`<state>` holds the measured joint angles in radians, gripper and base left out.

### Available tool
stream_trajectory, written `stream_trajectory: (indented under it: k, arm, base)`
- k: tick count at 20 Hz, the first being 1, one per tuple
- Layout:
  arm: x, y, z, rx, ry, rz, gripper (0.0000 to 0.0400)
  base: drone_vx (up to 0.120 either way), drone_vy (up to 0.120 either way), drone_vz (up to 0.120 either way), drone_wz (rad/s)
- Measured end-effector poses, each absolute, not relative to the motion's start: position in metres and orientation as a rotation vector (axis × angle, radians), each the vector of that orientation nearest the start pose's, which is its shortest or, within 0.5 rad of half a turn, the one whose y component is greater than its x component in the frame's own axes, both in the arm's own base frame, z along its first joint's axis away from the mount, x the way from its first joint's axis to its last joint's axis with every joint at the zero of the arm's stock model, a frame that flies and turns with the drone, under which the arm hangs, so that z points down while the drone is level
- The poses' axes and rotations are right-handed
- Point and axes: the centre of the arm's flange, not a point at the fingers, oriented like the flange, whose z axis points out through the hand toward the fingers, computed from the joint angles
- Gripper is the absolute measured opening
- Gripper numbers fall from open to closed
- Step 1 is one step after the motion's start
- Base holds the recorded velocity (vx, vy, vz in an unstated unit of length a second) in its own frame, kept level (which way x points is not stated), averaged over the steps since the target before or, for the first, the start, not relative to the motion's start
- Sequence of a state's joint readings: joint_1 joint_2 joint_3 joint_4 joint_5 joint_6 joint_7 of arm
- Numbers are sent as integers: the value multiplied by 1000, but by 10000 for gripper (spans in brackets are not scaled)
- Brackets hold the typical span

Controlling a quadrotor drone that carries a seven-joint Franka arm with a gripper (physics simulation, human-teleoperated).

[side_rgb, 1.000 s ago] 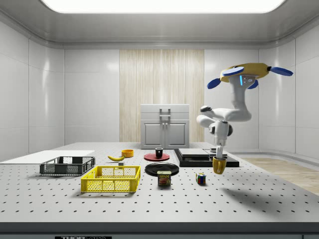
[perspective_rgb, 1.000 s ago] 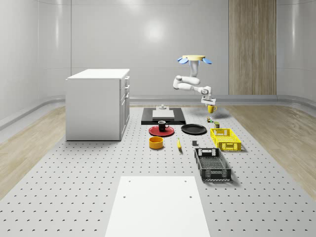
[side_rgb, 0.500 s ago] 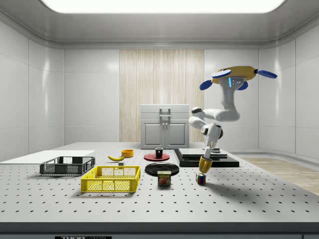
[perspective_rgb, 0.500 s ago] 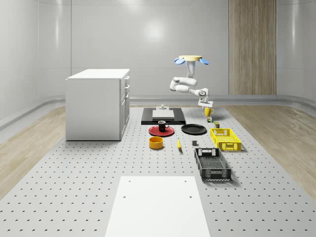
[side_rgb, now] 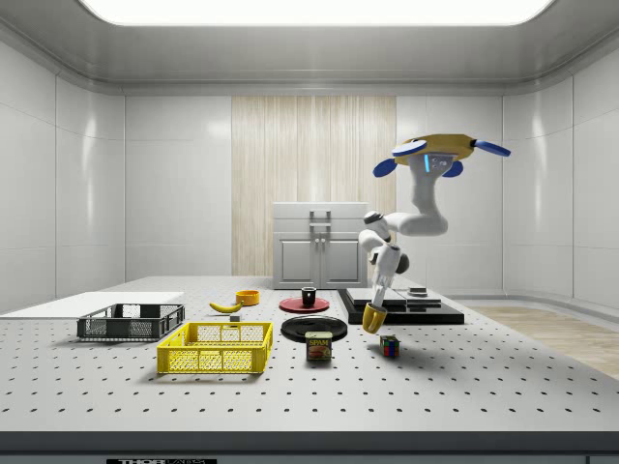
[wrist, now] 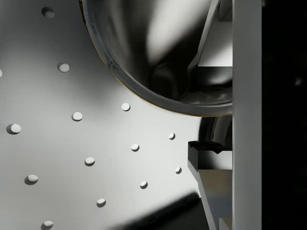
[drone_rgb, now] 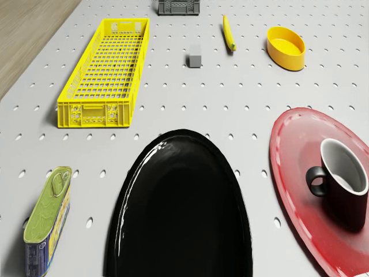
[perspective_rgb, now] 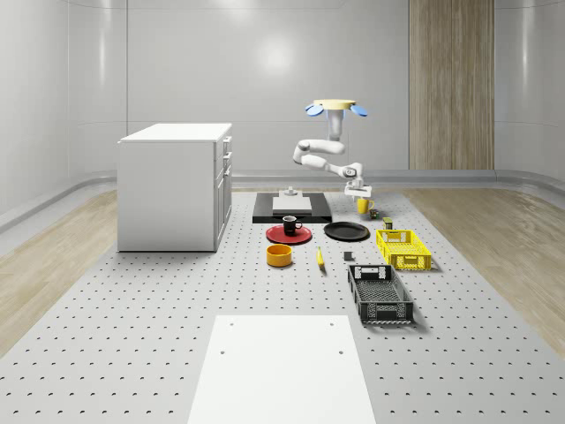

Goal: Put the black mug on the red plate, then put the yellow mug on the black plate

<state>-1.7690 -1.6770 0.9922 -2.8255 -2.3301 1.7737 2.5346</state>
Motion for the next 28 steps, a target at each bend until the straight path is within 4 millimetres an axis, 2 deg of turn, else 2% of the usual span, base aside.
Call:
stream_trajectory:
  k: [4, 10, 12, 16, 22, 28]
  arm:
    - [283, -95, 597, 15, 124, 939, 160]
    - [317, -39, 587, 0, 46, 870, 158]
    - [325, -22, 580, -2, 34, 851, 156]
    - [339, 9, 566, -5, 20, 825, 149]
    - [354, 40, 547, -5, 10, 809, 138]
    - [361, 55, 537, -3, 4, 808, 127]
  base:
    - [120, -120, 0, 0]
    - [120, -120, 0, 0]
    - [20, -20, 0, 0]
    - [0, 120, 0, 0]
    - [93, 27, 0, 0]
    - [120, 0, 0, 0]
